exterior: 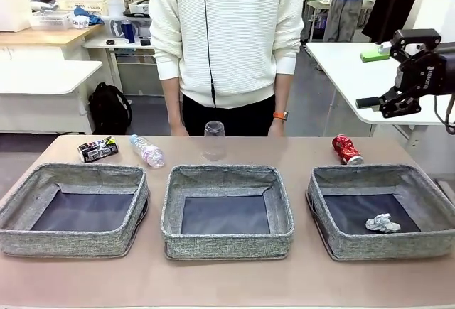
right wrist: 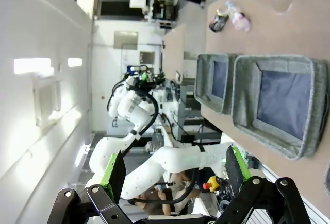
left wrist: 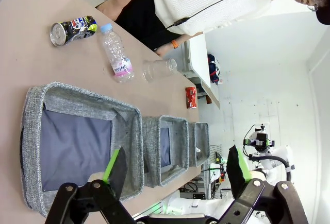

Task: Sort the waste into the appropriate baskets.
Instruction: Pick up the waste item pointed out by the person.

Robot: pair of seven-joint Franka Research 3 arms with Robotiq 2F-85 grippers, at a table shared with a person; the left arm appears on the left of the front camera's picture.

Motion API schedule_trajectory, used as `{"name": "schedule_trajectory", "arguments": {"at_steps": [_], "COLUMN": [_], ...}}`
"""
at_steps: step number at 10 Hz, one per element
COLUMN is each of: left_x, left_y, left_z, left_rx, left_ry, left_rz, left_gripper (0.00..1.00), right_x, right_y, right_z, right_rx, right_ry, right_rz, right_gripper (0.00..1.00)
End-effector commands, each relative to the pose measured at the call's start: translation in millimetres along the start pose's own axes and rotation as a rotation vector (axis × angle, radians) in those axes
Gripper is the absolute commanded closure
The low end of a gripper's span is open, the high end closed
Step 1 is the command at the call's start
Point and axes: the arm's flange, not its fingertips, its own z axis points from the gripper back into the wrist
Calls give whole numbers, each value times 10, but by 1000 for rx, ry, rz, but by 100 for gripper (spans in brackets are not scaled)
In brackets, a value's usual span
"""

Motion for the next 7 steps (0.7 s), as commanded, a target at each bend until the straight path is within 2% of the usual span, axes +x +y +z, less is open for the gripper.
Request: {"name": "schedule_trajectory", "arguments": {"at_steps": [1,7], "left_x": [-3,-3], "left_y": [-7,-7], "left_z": [-7,-7], "left_rx": [-16,-16], "left_ry": [-7,-7], "left_rz": [-20,-20], "left_gripper": [0,0], "right_x": [9,9], "right_y": [52,52], "right_z": [21,21], "right_rx": [-13,-13], "right_ry": [2,2], "right_rz": [-14,-14], "right_gripper": [0,0]}}
